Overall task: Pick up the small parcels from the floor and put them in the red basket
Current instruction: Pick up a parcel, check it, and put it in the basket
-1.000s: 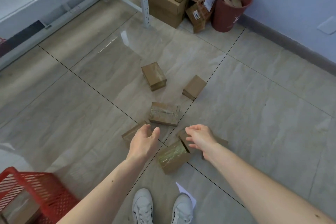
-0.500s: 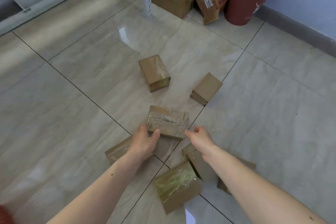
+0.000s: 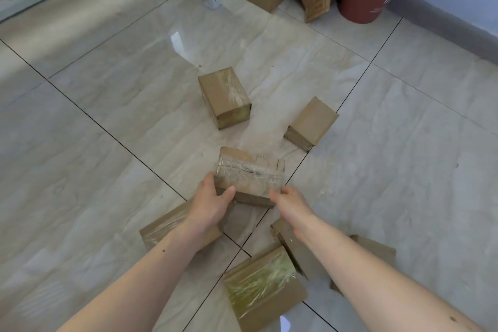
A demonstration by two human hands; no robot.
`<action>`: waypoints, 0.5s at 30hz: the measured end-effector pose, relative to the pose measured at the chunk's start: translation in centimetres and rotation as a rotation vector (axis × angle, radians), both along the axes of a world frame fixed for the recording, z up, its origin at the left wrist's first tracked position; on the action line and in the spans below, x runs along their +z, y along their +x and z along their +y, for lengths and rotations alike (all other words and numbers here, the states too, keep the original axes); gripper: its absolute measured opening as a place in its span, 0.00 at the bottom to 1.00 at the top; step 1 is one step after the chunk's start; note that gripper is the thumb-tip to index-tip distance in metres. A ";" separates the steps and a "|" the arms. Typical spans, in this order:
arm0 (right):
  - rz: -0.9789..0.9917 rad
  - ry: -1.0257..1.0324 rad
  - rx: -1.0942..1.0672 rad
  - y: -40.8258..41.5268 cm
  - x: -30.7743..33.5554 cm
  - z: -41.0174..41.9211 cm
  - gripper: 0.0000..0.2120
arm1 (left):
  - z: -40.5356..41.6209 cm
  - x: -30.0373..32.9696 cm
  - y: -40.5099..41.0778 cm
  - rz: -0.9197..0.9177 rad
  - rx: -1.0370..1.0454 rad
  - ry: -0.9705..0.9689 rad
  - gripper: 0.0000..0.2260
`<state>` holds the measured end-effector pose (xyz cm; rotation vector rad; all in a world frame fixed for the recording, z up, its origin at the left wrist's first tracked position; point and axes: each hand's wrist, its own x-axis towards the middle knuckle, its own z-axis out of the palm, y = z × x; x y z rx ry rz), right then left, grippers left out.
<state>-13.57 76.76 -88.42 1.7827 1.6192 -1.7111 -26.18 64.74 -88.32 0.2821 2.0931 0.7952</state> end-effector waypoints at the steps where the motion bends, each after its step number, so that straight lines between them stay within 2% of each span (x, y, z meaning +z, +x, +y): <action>1: 0.013 0.006 -0.011 0.1 0.6 0.0 0.16 | 0.1 0.9 0.1 0.004 -0.002 0.013 0.29; 4: 0.030 0.043 -0.025 0.5 2.8 -0.2 0.13 | 0.0 3.7 0.3 0.005 0.007 0.047 0.32; 13: 0.108 0.174 -0.166 2.1 14.1 -0.7 0.26 | -2.3 14.5 1.1 0.018 0.197 0.090 0.35; 15: 0.113 0.204 -0.172 2.4 16.9 -0.9 0.28 | -2.7 17.6 1.2 0.034 0.255 0.105 0.32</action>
